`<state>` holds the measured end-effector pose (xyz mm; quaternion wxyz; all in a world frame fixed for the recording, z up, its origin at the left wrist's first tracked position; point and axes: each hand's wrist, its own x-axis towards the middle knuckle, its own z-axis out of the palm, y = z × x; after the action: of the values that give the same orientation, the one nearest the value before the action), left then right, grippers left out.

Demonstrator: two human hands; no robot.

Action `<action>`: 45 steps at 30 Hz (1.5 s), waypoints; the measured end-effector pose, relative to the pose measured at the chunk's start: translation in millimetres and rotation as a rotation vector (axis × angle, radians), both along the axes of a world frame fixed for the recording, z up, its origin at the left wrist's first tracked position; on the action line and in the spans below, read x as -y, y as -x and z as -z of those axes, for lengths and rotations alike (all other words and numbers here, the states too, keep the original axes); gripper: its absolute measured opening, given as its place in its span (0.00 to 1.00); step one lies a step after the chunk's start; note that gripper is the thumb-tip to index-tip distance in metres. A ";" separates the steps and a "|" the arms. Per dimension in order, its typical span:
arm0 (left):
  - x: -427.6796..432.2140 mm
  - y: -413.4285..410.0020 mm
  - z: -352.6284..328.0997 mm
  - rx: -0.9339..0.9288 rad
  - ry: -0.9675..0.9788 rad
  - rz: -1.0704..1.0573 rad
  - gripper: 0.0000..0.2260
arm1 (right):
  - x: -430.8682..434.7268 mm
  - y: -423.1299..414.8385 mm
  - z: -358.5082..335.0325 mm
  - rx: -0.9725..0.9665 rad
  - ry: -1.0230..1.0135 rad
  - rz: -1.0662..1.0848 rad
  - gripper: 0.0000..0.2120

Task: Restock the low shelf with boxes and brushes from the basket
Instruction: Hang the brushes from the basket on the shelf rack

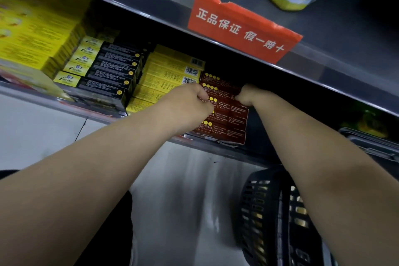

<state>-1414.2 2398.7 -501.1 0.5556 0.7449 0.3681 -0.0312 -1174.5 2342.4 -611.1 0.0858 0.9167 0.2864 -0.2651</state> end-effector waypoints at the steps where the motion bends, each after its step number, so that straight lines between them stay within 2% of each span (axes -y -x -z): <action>1: 1.8 0.0 -0.4 0.003 -0.007 0.011 0.10 | 5.6 0.3 -1.3 -0.067 0.014 0.016 0.12; 3: 6.4 -0.7 -2.4 0.011 -0.017 0.038 0.11 | 13.8 1.4 -9.3 -0.176 -0.020 0.078 0.08; 7: 22.4 -3.0 -10.6 0.051 -0.065 0.119 0.09 | 25.3 12.0 -50.2 -0.111 -0.094 0.042 0.08; 10: 44.9 -9.1 -21.5 0.121 -0.120 0.181 0.08 | 49.9 31.5 -89.5 -0.222 -0.303 0.092 0.17; 12: 65.0 -15.9 -31.6 0.163 -0.161 0.247 0.09 | 80.1 49.1 -120.2 -0.346 -0.490 0.150 0.17; 17: 129.7 -29.7 -55.8 0.310 -0.427 0.546 0.12 | 184.1 80.5 -180.6 -0.346 -0.770 0.189 0.11; 19: 157.0 -31.7 -61.7 0.360 -0.540 0.694 0.14 | 227.5 86.2 -188.8 -0.350 -0.836 0.274 0.12; 22: 191.9 -34.6 -65.1 0.365 -0.602 0.925 0.14 | 288.5 88.6 -177.2 -0.325 -0.869 0.399 0.12; 24: 205.0 -39.1 -62.5 0.315 -0.597 1.033 0.14 | 319.8 90.2 -155.0 -0.343 -0.790 0.473 0.10; 26: 212.5 -46.0 -56.9 0.260 -0.580 1.072 0.13 | 340.6 90.1 -124.4 -0.403 -0.644 0.542 0.07; 28: 219.5 -54.6 -50.9 0.230 -0.588 1.078 0.12 | 350.4 87.8 -90.0 -0.460 -0.455 0.533 0.09; 30: 228.6 -63.6 -45.7 0.232 -0.596 1.098 0.11 | 355.6 84.5 -57.9 -0.434 -0.191 0.439 0.16; 33: 235.1 -73.1 -40.0 0.228 -0.588 1.127 0.10 | 357.7 84.4 -17.6 -0.395 0.026 0.389 0.28; 38: 226.4 -76.2 -35.3 0.191 -0.541 1.120 0.11 | 339.2 99.0 14.8 -0.324 0.120 0.158 0.24; 42: 225.6 -73.3 -37.2 0.178 -0.516 1.134 0.11 | 333.5 101.7 23.7 -0.165 0.152 0.112 0.27; 45: 226.8 -71.3 -36.8 0.189 -0.512 1.113 0.14 | 332.7 87.4 -1.2 -0.193 0.168 0.068 0.21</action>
<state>-1342.9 2171.9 -464.3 0.2900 0.9343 -0.1307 -0.1608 -1261.9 2009.7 -609.8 0.1252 0.8858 0.2389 -0.3776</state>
